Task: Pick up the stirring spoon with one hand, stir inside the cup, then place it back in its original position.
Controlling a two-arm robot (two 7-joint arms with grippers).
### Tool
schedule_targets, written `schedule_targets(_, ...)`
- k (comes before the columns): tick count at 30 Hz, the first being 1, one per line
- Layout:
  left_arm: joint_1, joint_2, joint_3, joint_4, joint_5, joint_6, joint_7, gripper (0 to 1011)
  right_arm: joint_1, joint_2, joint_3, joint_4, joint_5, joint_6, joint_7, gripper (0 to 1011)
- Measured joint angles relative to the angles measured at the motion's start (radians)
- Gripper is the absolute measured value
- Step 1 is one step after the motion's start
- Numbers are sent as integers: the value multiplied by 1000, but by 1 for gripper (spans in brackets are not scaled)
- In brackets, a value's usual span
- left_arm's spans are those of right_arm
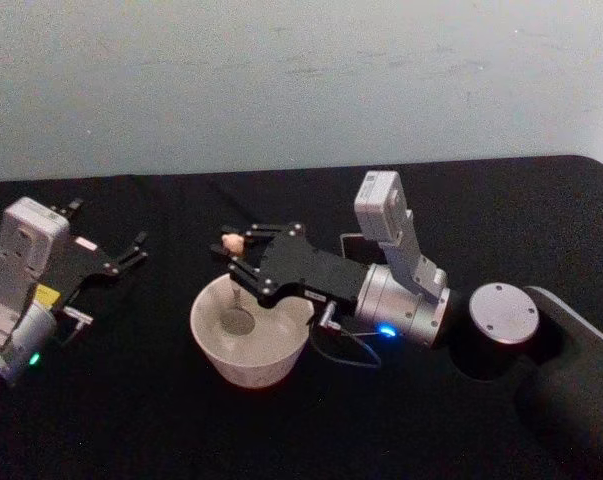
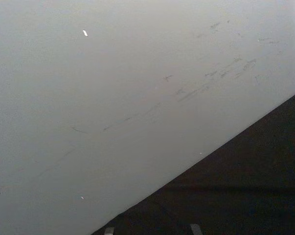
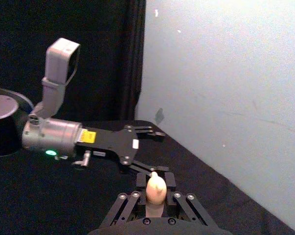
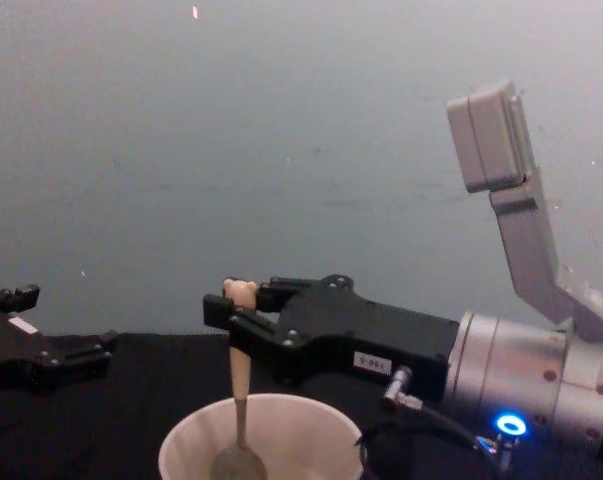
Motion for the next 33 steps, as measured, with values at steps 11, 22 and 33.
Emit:
schedule_targets(11,0,0,0,0,0,0,0,1001,7,9,25,14,-14,-7,-24,214)
schedule_targets(22,0,0,0,0,0,0,0,1001,-39,53,49,-52,-18,8,-40,214)
schedule_targets(33,0,0,0,0,0,0,0,1001,-102,94,60,-141,4,24,-33,214)
